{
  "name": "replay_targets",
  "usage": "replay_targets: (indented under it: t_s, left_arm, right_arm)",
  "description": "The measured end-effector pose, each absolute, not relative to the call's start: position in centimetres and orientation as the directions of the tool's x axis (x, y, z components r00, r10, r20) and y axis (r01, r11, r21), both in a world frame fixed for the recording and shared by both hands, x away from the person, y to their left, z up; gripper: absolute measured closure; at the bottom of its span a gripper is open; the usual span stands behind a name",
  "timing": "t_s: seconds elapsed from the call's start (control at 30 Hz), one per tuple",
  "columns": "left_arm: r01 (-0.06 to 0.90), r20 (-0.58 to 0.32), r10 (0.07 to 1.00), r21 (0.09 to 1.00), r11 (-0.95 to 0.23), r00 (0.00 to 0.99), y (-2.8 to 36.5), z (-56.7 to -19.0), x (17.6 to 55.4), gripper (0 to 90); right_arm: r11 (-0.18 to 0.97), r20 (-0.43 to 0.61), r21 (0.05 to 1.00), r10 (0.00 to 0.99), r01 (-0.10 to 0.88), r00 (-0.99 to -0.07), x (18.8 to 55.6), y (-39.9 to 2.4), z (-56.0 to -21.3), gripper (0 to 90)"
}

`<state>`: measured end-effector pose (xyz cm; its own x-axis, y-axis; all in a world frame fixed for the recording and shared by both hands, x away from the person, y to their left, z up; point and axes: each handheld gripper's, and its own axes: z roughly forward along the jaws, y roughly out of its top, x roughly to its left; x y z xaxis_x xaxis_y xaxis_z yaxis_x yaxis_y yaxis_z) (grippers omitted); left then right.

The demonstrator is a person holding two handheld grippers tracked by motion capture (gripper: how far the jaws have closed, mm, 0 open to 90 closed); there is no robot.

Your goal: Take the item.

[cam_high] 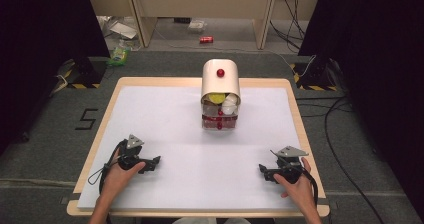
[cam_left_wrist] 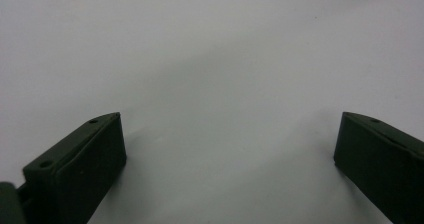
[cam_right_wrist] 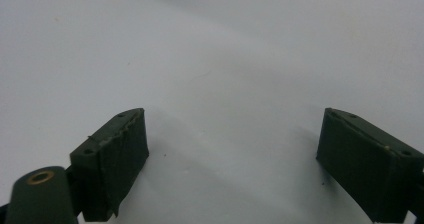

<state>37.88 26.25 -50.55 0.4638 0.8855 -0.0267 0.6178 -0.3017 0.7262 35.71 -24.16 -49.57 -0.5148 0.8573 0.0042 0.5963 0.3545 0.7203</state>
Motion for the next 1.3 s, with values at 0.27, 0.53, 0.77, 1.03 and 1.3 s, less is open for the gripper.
replay_targets:
  t_s: [0.27, 0.53, 0.77, 1.03, 1.3]
  left_arm:
    - [0.618, -0.027, 0.886, 0.726, -0.301, 0.464, 26.2, -50.6, 37.9, 0.0]
    - [0.618, -0.027, 0.886, 0.726, -0.301, 0.464, 26.2, -50.6, 37.9, 0.0]
    - [0.618, -0.027, 0.886, 0.726, -0.301, 0.464, 26.3, -50.6, 37.9, 0.0]
    - [0.618, -0.027, 0.885, 0.726, -0.302, 0.464, 26.3, -50.6, 37.9, 0.0]
    - [0.618, -0.027, 0.886, 0.726, -0.301, 0.464, 26.2, -50.6, 37.9, 0.0]
  right_arm:
    - [0.352, 0.008, 0.725, 0.855, 0.592, -0.518, 35.7, -24.4, -49.4, 15.6]
    - [0.353, -0.002, 0.752, 0.845, 0.556, -0.534, 35.6, -23.9, -48.5, 15.4]
    - [0.367, -0.008, 0.761, 0.830, 0.535, -0.558, 35.8, -23.3, -47.8, 15.4]
    - [0.374, -0.010, 0.791, 0.799, 0.483, -0.601, 36.2, -21.9, -45.7, 15.6]
    - [0.375, -0.010, 0.816, 0.770, 0.440, -0.638, 36.7, -20.0, -43.7, 17.8]
